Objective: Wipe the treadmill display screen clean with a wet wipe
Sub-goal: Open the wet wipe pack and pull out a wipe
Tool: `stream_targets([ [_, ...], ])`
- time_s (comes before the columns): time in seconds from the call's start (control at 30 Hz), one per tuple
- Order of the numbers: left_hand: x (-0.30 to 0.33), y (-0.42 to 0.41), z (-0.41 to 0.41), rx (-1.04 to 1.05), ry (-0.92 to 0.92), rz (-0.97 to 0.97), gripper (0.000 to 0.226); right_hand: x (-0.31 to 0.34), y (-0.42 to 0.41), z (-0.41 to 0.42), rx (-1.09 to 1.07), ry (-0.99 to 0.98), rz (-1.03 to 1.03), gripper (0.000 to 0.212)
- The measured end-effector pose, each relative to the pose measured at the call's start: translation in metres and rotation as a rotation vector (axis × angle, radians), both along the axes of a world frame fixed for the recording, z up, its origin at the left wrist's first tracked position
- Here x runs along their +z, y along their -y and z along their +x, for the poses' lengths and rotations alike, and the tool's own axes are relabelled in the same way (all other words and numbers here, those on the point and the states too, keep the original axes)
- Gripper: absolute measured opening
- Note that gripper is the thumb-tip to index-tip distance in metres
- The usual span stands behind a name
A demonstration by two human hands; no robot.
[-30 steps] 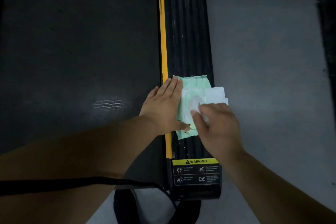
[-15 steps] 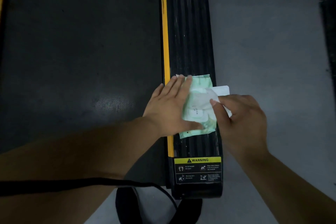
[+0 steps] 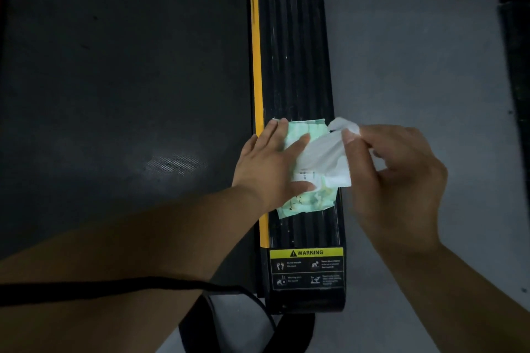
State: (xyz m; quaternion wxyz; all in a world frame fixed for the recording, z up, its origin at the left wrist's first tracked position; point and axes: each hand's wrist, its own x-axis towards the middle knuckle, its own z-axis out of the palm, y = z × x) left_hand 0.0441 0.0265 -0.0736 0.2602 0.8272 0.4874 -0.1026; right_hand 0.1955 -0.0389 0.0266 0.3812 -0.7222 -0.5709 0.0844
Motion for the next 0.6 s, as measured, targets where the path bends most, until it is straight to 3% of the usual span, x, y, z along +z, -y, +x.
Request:
stream_targets([
  [0.13, 0.002, -0.001, 0.000, 0.027, 0.038, -0.036, 0.096, 0.020, -0.013, 0.006, -0.125, -0.057, 0.055, 0.023],
  [0.3, 0.007, -0.006, 0.000, 0.166, 0.154, -0.012, 0.075, 0.034, -0.022, 0.014, -0.177, -0.117, 0.107, 0.023],
  [0.43, 0.004, -0.015, 0.004, 0.253, 0.080, 0.016, 0.083, 0.036, -0.020, 0.015, -0.162, -0.114, 0.107, 0.024],
  [0.6, -0.001, -0.020, 0.009, 0.204, 0.025, 0.039, 0.088, 0.030, -0.018, 0.013, -0.149, -0.217, 0.064, 0.022],
])
